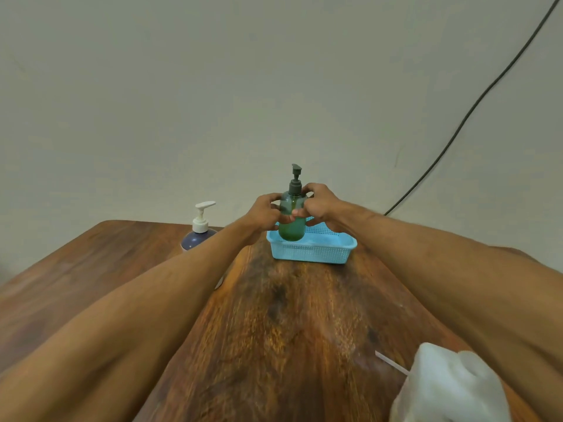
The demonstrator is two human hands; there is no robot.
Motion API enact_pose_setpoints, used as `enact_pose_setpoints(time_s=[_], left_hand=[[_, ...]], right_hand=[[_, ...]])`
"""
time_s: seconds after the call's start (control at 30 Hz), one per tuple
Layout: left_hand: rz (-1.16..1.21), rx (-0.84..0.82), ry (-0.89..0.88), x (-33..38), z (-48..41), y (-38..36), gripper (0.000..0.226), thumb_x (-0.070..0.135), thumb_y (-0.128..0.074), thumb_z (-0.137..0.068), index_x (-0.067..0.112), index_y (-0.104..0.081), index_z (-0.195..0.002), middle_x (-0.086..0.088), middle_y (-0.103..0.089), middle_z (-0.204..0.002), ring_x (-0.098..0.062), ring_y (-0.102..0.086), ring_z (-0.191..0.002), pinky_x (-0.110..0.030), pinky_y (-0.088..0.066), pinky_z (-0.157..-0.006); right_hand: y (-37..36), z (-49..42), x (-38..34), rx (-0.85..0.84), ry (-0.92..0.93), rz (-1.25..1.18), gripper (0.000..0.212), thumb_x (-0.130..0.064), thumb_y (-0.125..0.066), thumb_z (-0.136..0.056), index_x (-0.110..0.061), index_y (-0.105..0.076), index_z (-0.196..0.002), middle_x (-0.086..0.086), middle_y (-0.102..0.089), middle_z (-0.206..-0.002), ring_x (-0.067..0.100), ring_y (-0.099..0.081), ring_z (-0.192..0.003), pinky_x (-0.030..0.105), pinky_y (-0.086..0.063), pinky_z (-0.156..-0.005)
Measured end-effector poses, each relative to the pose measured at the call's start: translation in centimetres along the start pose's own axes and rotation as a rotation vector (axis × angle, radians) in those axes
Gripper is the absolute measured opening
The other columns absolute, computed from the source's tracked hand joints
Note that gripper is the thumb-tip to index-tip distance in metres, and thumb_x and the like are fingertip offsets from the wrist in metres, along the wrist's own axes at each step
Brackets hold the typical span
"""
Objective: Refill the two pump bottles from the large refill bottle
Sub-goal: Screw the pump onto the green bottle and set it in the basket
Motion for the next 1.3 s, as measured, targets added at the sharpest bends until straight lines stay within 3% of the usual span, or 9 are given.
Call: enact_pose_setpoints(time_s=[0.13,0.2,0.3,0.4,0.57,0.77,0.97,1.17,1.3], left_hand=[[-0.006,-0.002,0.005,-0.6,-0.3,-0.2,0.063,-0.013,-0.065,-0.086,0.009,-0.047,-0.143,-0.018,-0.064,-0.121,-0.028,-0.066,-0.104,-0.039,-0.059,-0.085],[-0.022,-0.004,0.008,-1.2,-0.5,-0.4,0.063,-0.014,-0.064,-0.085,0.008,-0.048,-0.142,-0.018,-0.064,-0.121,-0.028,-0.065,-0.104,-0.032,-0.057,-0.078],[-0.061,0.002,0.024,-2.4,-0.8,-0.7,0.063,-0.012,-0.068,-0.084,0.008,-0.049,-0.141,-0.016,-0.065,-0.122,-0.029,-0.064,-0.111,-0.038,-0.056,-0.091],[-0.122,0.0,0.024,-3.2,-0.8,-0.9,0.058,-0.007,-0.07,-0.084,0.01,-0.053,-0.137,-0.013,-0.065,-0.122,-0.028,-0.062,-0.113,-0.039,-0.053,-0.095],[-0.23,-0.015,0.054,-3.4,-0.8,-0.7,0.06,-0.002,-0.073,-0.083,0.009,-0.053,-0.138,-0.013,-0.064,-0.127,-0.028,-0.059,-0.117,-0.043,-0.05,-0.102],[-0.292,-0.04,0.044,-3.5,-0.1,-0.6,0.053,-0.003,-0.073,-0.082,0.005,-0.055,-0.132,-0.013,-0.063,-0.127,-0.028,-0.058,-0.119,-0.04,-0.05,-0.101],[-0.312,-0.057,0.04,-3.3,1.8,-0.6,0.052,0.001,-0.077,-0.08,0.005,-0.058,-0.128,-0.013,-0.067,-0.12,-0.028,-0.061,-0.114,-0.04,-0.051,-0.098],[-0.325,-0.08,0.045,-2.9,5.0,-0.9,0.052,0.004,-0.078,-0.081,0.005,-0.057,-0.129,-0.011,-0.068,-0.12,-0.026,-0.063,-0.112,-0.042,-0.052,-0.099],[-0.356,-0.068,0.04,-2.4,8.3,-0.8,0.054,0.008,-0.084,-0.075,0.006,-0.06,-0.124,-0.009,-0.071,-0.112,-0.025,-0.066,-0.106,-0.048,-0.055,-0.095]], right_hand=[[-0.2,-0.5,0.5,0.0,-0.01,0.027,0.048,0.01,-0.064,-0.088,-0.012,-0.05,-0.128,0.011,-0.069,-0.102,0.024,-0.067,-0.094,0.042,-0.058,-0.083],[-0.5,-0.5,0.9,-0.003,-0.017,0.048,0.05,0.011,-0.066,-0.087,-0.012,-0.05,-0.129,0.014,-0.068,-0.111,0.028,-0.067,-0.101,0.042,-0.058,-0.083],[-0.9,-0.5,1.5,-0.025,-0.028,0.079,0.045,0.011,-0.066,-0.087,-0.01,-0.052,-0.124,0.015,-0.065,-0.118,0.032,-0.065,-0.109,0.043,-0.058,-0.085],[-1.3,-0.5,2.2,-0.05,-0.047,0.109,0.038,0.011,-0.064,-0.088,-0.01,-0.051,-0.117,0.012,-0.064,-0.108,0.033,-0.066,-0.107,0.047,-0.059,-0.089],[-1.9,-0.3,2.8,-0.107,-0.065,0.12,0.039,0.011,-0.062,-0.091,-0.011,-0.049,-0.121,0.005,-0.062,-0.098,0.031,-0.065,-0.107,0.05,-0.057,-0.094],[-2.1,0.4,2.9,-0.159,-0.066,0.149,0.042,0.008,-0.063,-0.092,-0.006,-0.047,-0.129,0.01,-0.062,-0.109,0.034,-0.064,-0.111,0.049,-0.057,-0.095],[-2.1,2.1,2.2,-0.223,-0.043,0.185,0.021,-0.004,-0.075,-0.088,-0.009,-0.059,-0.103,0.01,-0.067,-0.101,0.028,-0.068,-0.093,0.044,-0.061,-0.087],[-2.1,4.7,1.8,-0.224,-0.068,0.2,0.034,-0.005,-0.081,-0.08,-0.002,-0.064,-0.109,0.016,-0.069,-0.107,0.034,-0.071,-0.095,0.043,-0.063,-0.082],[-2.5,7.5,1.6,-0.243,-0.083,0.202,0.032,-0.003,-0.081,-0.078,0.0,-0.066,-0.106,0.018,-0.07,-0.108,0.034,-0.071,-0.097,0.046,-0.062,-0.084]])
Point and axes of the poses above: each hand's wrist, its own z-axis away from the middle knuckle, its own y-axis out of the back of the hand, x = y × z, the point moved 4 cm from there along -z, towards the middle knuckle
